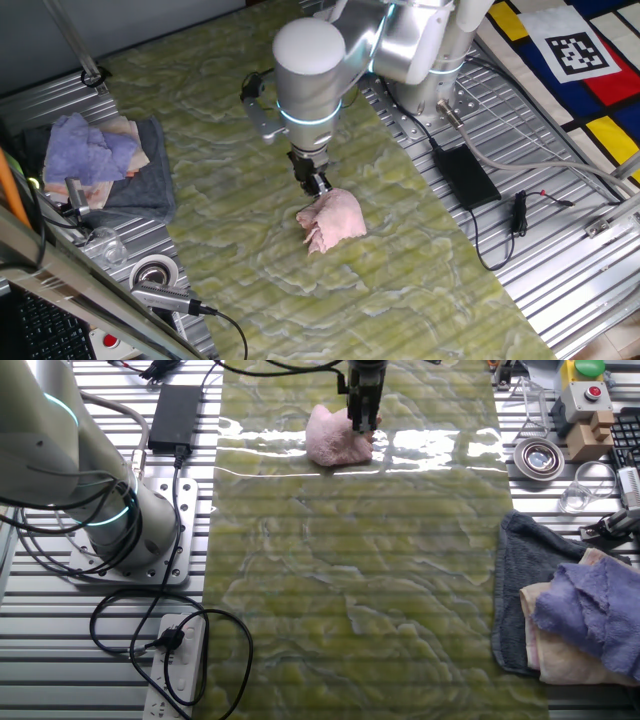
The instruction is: Clean the table with a cloth
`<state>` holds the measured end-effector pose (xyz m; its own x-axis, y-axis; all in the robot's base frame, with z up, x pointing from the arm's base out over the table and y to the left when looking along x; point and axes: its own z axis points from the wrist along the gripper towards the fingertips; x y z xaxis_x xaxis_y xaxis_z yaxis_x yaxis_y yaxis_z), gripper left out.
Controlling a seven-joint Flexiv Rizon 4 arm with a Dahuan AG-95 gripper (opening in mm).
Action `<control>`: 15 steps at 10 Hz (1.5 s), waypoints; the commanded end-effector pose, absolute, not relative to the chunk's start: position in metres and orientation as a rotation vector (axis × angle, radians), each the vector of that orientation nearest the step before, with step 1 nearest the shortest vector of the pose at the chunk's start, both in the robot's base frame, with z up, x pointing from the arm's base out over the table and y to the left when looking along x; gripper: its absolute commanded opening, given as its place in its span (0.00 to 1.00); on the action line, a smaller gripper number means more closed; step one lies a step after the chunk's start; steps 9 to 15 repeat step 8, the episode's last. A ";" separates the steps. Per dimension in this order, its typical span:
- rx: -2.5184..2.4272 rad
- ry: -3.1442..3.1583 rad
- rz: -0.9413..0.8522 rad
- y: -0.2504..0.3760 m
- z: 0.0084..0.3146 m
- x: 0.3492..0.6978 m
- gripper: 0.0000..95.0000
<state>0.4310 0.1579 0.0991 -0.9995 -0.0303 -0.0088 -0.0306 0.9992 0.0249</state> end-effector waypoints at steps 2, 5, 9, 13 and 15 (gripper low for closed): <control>-0.035 3.129 -0.004 0.154 0.080 0.419 0.00; -0.042 3.130 -0.003 0.151 0.062 0.420 0.00; -0.045 3.130 -0.003 0.150 0.050 0.420 0.00; -0.045 3.130 -0.003 0.150 0.050 0.420 0.00; -0.045 3.130 -0.003 0.150 0.050 0.420 0.00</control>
